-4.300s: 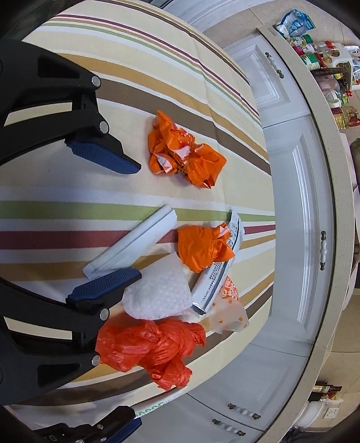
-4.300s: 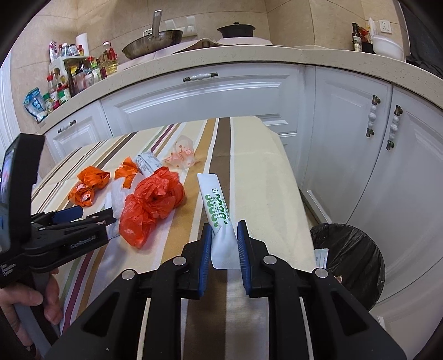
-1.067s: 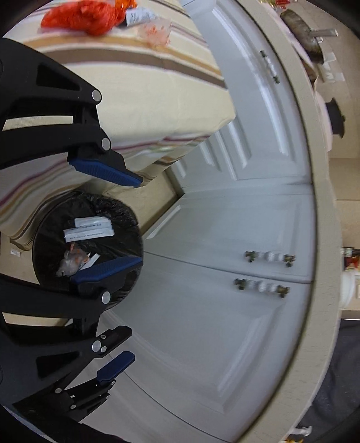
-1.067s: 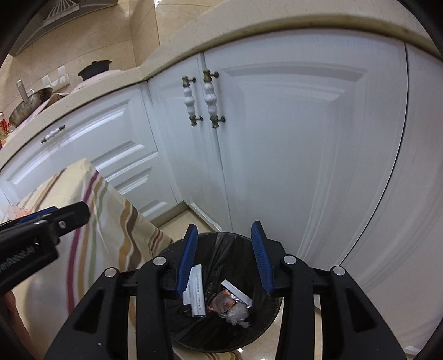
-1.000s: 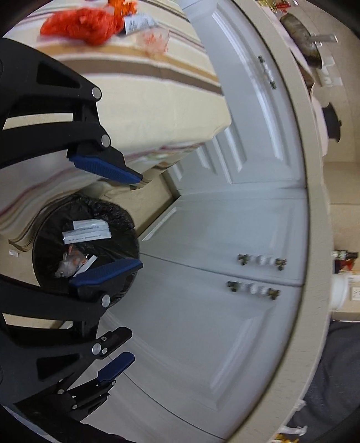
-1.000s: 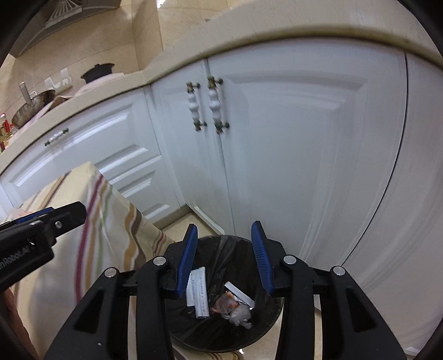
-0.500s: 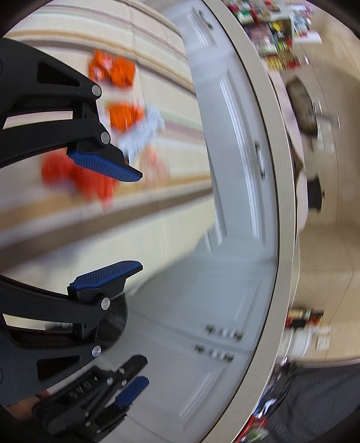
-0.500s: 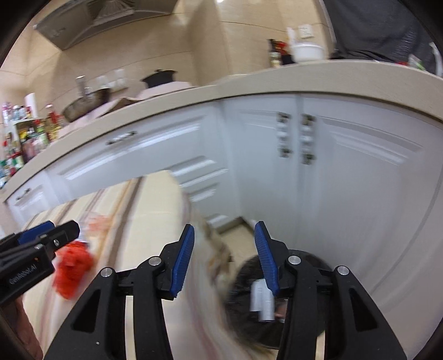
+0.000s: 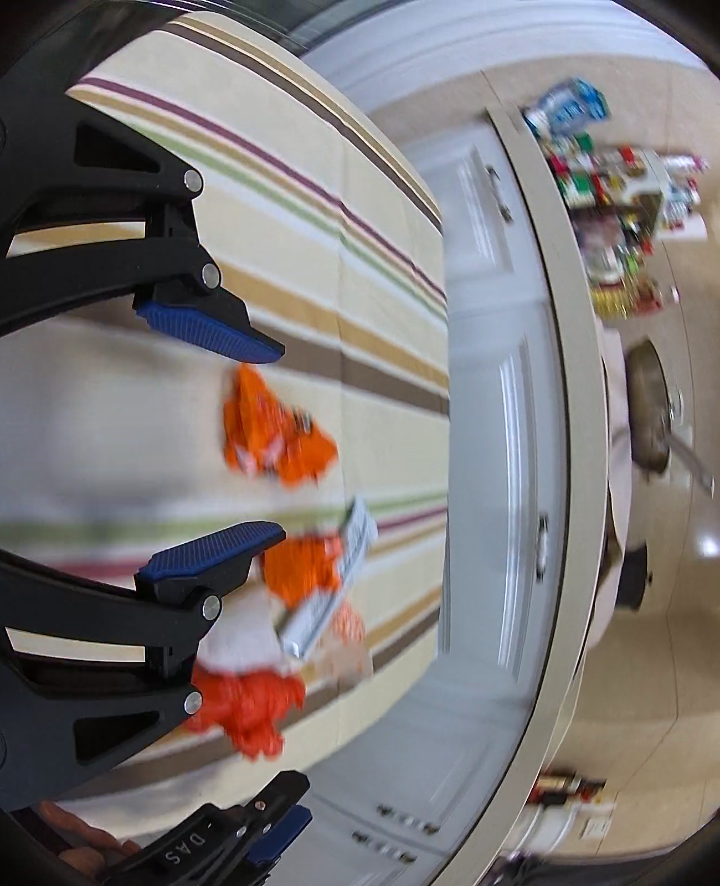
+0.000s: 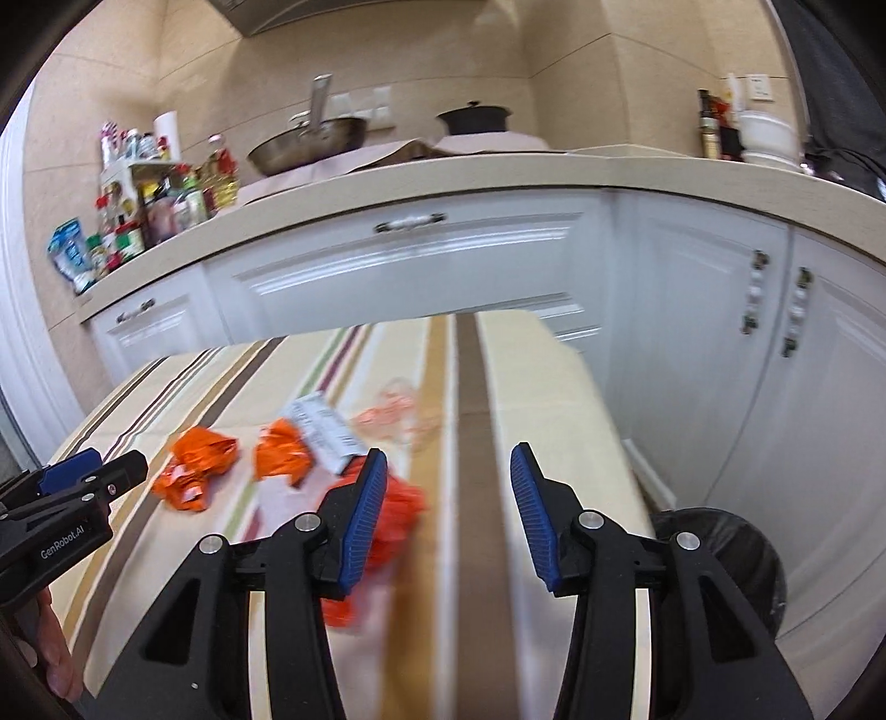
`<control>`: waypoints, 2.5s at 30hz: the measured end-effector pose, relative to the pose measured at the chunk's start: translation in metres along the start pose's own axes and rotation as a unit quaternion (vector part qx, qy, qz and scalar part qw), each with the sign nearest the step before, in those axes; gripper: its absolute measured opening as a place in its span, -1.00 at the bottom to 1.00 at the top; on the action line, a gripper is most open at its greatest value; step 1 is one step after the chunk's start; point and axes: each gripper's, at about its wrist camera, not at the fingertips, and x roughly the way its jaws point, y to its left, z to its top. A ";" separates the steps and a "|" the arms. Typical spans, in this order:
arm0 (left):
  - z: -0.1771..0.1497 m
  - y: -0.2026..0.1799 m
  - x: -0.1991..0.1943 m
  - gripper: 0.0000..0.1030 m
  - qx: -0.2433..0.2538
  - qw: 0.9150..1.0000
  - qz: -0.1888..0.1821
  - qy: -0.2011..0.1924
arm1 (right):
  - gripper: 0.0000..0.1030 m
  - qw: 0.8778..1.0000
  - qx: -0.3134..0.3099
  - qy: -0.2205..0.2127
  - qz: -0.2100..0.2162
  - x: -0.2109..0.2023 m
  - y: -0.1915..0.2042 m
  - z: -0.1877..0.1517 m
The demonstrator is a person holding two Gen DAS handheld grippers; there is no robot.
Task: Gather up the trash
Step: 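Move both open tools back over the table trash, then grasp the red-orange bag with the right tool while the left tool grasps the white tissue, then carry both items over the black bin and open both tools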
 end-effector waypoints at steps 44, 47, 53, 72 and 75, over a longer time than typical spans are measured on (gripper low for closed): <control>-0.004 -0.084 0.027 0.49 0.026 0.996 -0.075 0.029 | -0.69 0.999 0.004 0.037 -0.008 -0.007 -0.026 -0.008; -0.005 -0.095 0.035 0.49 0.029 0.997 -0.064 0.035 | -0.69 0.999 0.018 0.030 -0.017 -0.013 -0.043 -0.008; -0.011 -0.105 0.047 -0.09 0.036 0.996 -0.063 0.058 | -0.69 0.999 0.038 0.020 -0.024 -0.019 -0.069 -0.009; -0.013 -0.165 -0.004 -0.67 0.078 0.990 -0.121 0.000 | -0.69 0.993 0.064 -0.010 -0.095 -0.052 -0.145 -0.027; -0.016 -0.197 -0.010 -0.67 0.099 0.984 -0.152 0.001 | -0.69 0.991 0.072 -0.013 -0.116 -0.060 -0.163 -0.033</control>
